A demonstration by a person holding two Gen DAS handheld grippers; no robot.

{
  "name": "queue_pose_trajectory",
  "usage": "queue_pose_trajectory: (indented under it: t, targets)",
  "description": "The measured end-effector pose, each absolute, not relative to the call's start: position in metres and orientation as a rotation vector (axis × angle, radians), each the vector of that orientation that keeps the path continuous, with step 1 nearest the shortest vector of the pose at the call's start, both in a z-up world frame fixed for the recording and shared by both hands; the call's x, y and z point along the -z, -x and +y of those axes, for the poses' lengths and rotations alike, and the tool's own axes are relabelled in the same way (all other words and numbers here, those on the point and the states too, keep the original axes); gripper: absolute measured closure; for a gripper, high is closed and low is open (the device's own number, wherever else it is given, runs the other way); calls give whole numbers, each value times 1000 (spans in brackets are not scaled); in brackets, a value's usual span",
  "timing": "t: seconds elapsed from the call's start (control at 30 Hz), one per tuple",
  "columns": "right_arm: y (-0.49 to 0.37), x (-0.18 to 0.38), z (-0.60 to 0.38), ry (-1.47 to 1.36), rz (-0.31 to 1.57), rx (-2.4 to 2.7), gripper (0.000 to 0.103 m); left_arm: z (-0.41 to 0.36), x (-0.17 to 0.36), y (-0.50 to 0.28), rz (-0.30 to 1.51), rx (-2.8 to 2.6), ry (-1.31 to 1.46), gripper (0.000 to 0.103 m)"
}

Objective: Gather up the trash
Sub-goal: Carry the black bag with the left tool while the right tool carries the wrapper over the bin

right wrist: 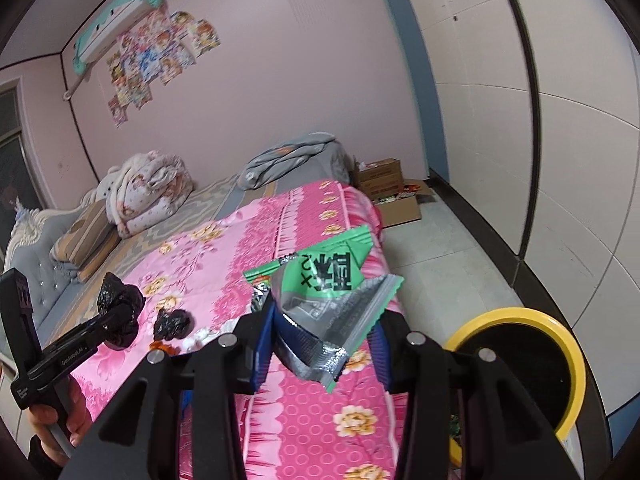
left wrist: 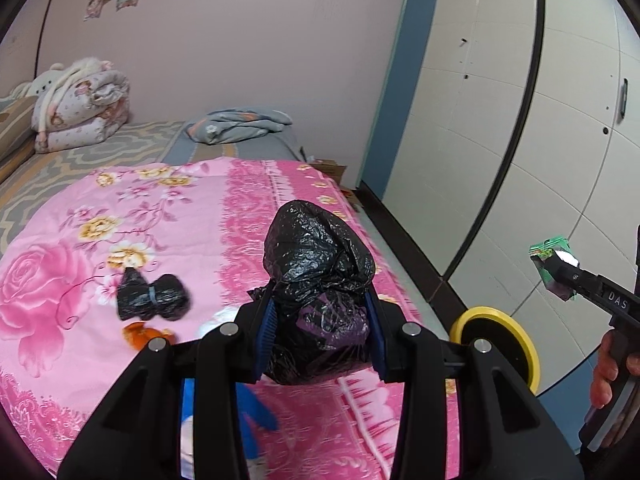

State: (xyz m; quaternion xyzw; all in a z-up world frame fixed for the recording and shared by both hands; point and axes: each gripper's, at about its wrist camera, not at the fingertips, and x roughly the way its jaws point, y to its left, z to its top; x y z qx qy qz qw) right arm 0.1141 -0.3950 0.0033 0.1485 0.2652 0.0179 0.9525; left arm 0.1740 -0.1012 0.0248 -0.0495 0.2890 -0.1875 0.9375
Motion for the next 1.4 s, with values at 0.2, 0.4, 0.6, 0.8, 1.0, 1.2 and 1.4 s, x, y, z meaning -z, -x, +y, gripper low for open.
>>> queue_pose_trajectory:
  t: [0.2,0.4,0.6,0.8,1.0,1.2,1.4]
  targets:
    - [-107,-6,-433,-342,514,29,65,-143,-29,-175,594,440,71,66]
    - [-101,-7,-472,-372,492,99,65,-187,-32,-177,594,508,41,66]
    - [-97,-2,-503,-391,487,159,65,-227,-31,-181,599,570,19,66]
    - [-92,7,-527,-397,489,217,64,-268,-23,-186,621,620,-2,66]
    - [-94,29,-549,-423,521,253,64,-312,-10,-186,632,668,-54,66]
    - [-97,52,-567,-448,558,285,64,-350,16,-194,680,706,-83,66]
    - [-99,73,-579,-468,591,310,64,-377,44,-196,732,731,-111,66]
